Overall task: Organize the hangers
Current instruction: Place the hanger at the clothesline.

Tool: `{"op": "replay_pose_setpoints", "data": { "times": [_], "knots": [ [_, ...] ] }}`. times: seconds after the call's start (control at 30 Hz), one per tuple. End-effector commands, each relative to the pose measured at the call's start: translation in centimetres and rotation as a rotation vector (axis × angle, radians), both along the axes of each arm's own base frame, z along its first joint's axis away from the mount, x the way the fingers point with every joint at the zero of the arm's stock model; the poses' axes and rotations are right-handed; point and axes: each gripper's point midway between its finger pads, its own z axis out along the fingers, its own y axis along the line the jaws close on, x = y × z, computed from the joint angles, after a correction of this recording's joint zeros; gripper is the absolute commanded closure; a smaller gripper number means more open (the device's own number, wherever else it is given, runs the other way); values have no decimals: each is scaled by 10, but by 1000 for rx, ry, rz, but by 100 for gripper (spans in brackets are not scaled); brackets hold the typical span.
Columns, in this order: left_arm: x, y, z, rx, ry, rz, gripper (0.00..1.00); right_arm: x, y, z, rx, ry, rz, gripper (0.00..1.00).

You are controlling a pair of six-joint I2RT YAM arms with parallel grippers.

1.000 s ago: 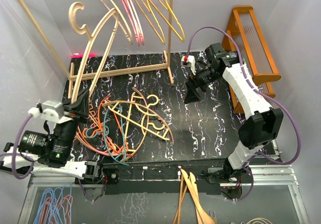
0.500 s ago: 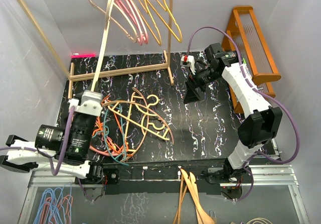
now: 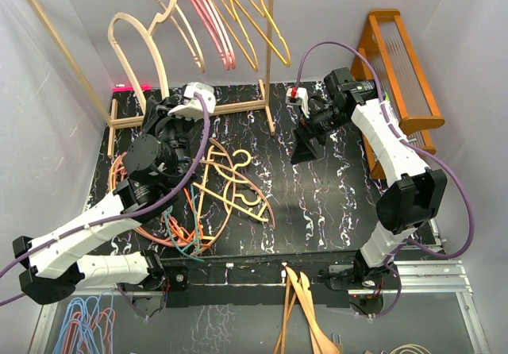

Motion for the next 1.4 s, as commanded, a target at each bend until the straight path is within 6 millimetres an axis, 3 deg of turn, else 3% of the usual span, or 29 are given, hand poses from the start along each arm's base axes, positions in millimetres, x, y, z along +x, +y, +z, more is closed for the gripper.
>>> {"op": "replay_pose_setpoints", "data": {
  "times": [0.0, 0.23, 0.37, 0.53, 0.77, 0.93, 1.03, 1.2, 1.37],
  "knots": [
    [-14, 30, 6, -105, -9, 61, 100, 5, 3, 11, 34, -56, 27, 1],
    [-13, 28, -11, -297, -32, -24, 100, 8, 3, 3, 26, -49, 37, 1],
    [2, 13, -17, -398, -18, -121, 100, 8, 2, 0, 19, -46, 38, 1],
    [23, 12, -12, -518, -31, -195, 100, 6, 2, 0, 18, -47, 39, 1],
    [73, 42, -15, -655, -27, -192, 100, 3, -1, 0, 8, -55, 38, 1],
    [79, 34, 7, -680, -67, -266, 100, 0, -4, -6, -11, -54, 44, 1],
    [72, 31, 22, -686, -91, -312, 100, -2, -6, -11, -22, -51, 46, 1],
    [58, 39, 41, -661, -118, -315, 100, -2, -7, -16, -27, -47, 56, 1],
    [58, 49, 54, -610, -138, -271, 100, 2, -8, -27, -25, -42, 73, 1]
  ]
}}
